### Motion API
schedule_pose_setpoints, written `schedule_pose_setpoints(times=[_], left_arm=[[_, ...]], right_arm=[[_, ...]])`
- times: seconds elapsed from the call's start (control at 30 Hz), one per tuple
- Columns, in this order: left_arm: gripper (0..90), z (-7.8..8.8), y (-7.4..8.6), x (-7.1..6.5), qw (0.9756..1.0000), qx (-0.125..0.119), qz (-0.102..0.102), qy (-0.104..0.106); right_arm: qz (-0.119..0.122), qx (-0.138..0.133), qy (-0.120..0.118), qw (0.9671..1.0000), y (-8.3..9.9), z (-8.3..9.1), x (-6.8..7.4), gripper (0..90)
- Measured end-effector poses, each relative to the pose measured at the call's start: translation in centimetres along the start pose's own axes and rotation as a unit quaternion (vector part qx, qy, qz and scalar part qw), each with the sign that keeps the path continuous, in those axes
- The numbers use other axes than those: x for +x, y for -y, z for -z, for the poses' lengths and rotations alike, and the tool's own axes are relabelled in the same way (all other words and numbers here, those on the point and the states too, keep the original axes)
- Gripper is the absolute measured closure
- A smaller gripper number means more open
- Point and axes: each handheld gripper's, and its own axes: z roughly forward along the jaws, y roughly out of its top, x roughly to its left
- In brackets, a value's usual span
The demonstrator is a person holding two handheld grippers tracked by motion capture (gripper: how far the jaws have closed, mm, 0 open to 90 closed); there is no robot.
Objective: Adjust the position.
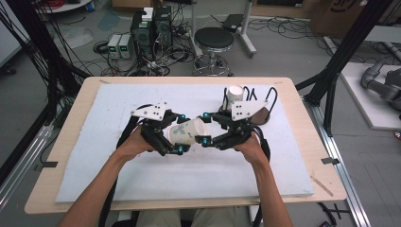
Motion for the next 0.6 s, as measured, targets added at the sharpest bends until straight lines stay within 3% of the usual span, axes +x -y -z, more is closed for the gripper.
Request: schedule_pose_setpoints(times=[0.3,0.6], left_arm=[[24.2,0.31,0.06,-0.15,0.9998,-0.001,-0.013,0.016],[28.7,0.42,0.07,-0.29,0.9998,0.003,-0.016,0.01]], right_arm=[[0.0,0.002,0.003,1.0,0.01,0.07,0.03,37.3],[0.002,0.005,0.0,1.0,0.1,0.05,-0.08,37.6]])
